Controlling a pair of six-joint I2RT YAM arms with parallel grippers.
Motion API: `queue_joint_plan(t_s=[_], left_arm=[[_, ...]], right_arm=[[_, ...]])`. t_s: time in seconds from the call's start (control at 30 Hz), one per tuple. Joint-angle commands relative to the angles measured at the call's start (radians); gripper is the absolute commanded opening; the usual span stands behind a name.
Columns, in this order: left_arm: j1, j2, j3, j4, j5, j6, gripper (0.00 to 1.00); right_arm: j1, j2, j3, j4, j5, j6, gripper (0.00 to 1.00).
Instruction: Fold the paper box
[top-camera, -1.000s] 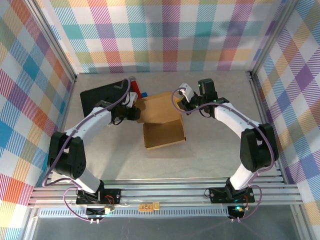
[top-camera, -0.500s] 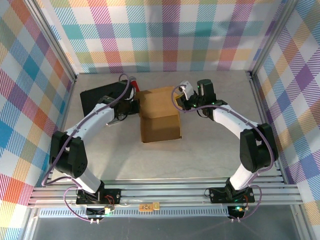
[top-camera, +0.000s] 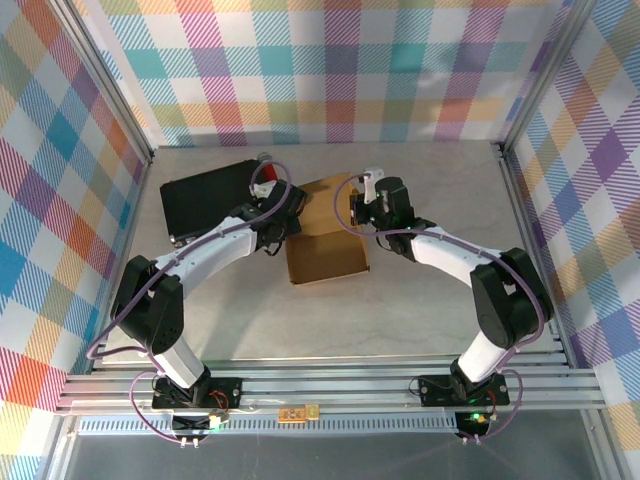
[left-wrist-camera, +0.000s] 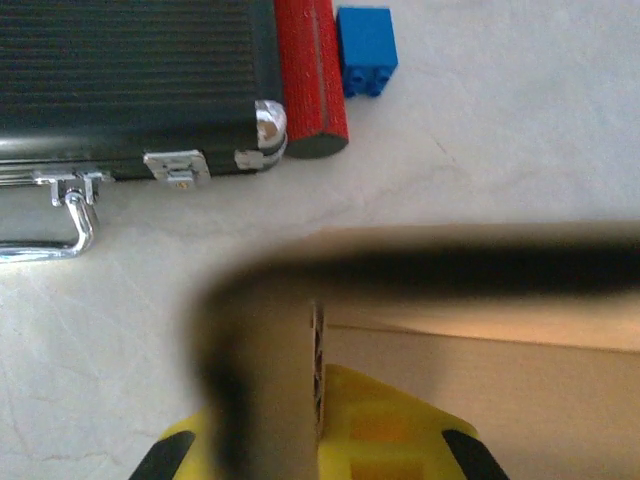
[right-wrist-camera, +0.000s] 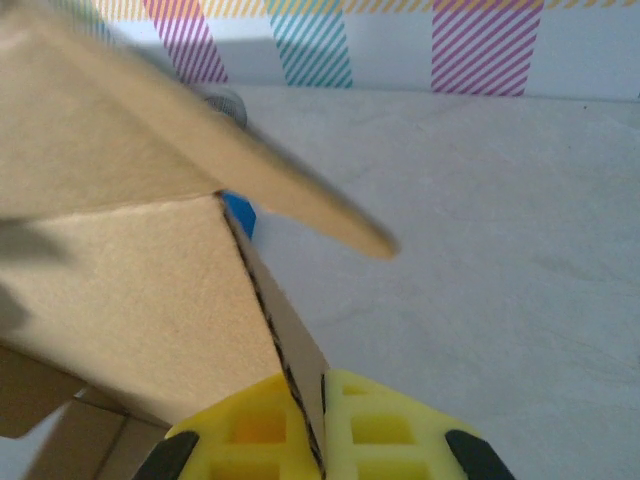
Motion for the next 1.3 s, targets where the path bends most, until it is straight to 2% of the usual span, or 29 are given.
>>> queue_joint_plan(t_s=[0.0, 0.13, 0.33, 0.47, 0.57, 0.7, 0.97, 1.1, 1.27], left_arm=[[-0.011, -0.046, -0.062, 0.238, -0.111, 0.026, 0.0], [-0.012, -0.052, -0.144, 0.401, -0.117, 0.103, 0.0], [-0.05, -0.052, -0.176, 0.474, -0.143, 0.199, 0.0], [-0.103, -0.02, -0.174, 0.462, -0.224, 0.248, 0.0], [-0.148, 0.022, -0.157, 0.408, -0.338, 0.251, 0.0], [-0.19, 0.067, -0.152, 0.393, -0.436, 0.263, 0.0], [-0.22, 0.12, -0.161, 0.438, -0.511, 0.281, 0.0], [-0.231, 0.139, -0.176, 0.481, -0.538, 0.305, 0.0], [-0.235, 0.126, -0.244, 0.582, -0.547, 0.337, 0.0]], right_arm=[[0.008, 0.018, -0.008, 0.122, 0.052, 0.128, 0.04], [0.008, 0.059, -0.012, 0.17, 0.041, 0.156, 0.08], [0.004, 0.086, -0.046, 0.199, 0.045, 0.176, 0.14], [-0.015, 0.074, -0.045, 0.156, -0.027, 0.21, 0.18], [-0.031, 0.063, -0.047, 0.103, -0.073, 0.266, 0.21], [-0.051, 0.024, -0.065, 0.054, -0.14, 0.328, 0.28], [-0.057, -0.122, -0.077, -0.156, -0.241, 0.405, 0.46], [-0.057, -0.236, -0.137, -0.239, -0.273, 0.5, 0.46], [-0.055, -0.459, -0.219, -0.392, -0.282, 0.633, 0.47]])
